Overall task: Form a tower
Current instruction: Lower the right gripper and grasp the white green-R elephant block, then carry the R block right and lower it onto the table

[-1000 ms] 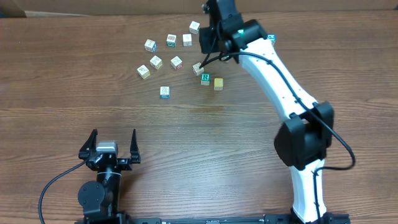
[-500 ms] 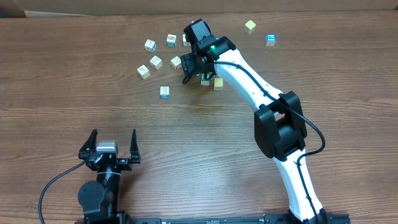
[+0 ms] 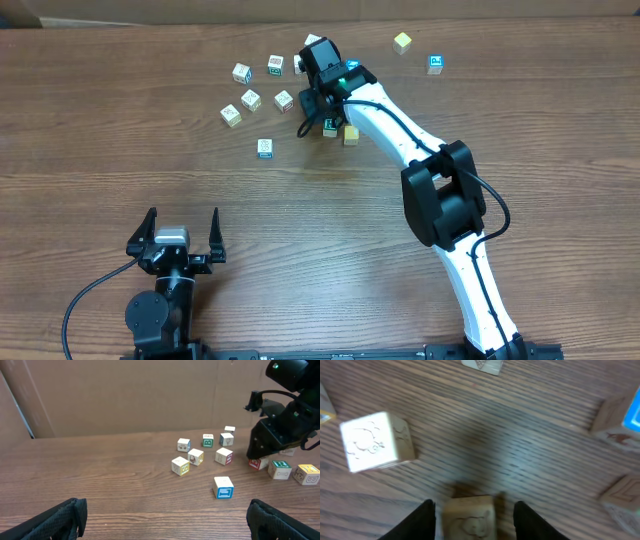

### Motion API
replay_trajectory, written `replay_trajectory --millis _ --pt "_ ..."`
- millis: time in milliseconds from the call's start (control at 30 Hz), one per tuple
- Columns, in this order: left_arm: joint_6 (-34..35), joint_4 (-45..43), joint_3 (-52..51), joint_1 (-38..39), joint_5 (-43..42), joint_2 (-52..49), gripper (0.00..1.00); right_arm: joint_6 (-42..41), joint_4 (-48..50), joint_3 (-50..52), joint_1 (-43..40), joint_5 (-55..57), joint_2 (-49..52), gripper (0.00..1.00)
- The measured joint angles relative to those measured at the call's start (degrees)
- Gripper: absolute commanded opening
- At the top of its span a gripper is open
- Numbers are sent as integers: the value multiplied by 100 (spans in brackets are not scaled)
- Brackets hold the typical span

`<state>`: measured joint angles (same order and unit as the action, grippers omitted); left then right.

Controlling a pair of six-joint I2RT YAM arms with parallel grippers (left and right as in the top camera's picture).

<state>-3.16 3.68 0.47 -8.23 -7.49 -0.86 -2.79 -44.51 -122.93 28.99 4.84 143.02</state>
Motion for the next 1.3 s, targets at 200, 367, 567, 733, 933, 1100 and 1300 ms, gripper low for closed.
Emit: replay_trajectory --millis 200,367,567,733,933,1100,1300 --pt "0 0 0 0 -2 0 100 7 -48 0 -46 9 0 24" --pt "0 0 0 0 -2 0 99 0 -44 0 -46 7 0 21" --pt "0 0 0 0 0 0 100 2 -52 -26 -46 4 0 21" --pt "0 0 0 0 -2 0 100 0 -168 -258 -46 4 -76 20" --pt "0 0 0 0 0 0 100 -109 -931 -345 -46 4 -1012 20" --pt "0 0 0 0 -2 0 100 -780 -2087 -468 -44 -39 -1718 20" --pt "0 0 0 0 -2 0 100 -1589 -3397 -417 -15 -472 -1829 20"
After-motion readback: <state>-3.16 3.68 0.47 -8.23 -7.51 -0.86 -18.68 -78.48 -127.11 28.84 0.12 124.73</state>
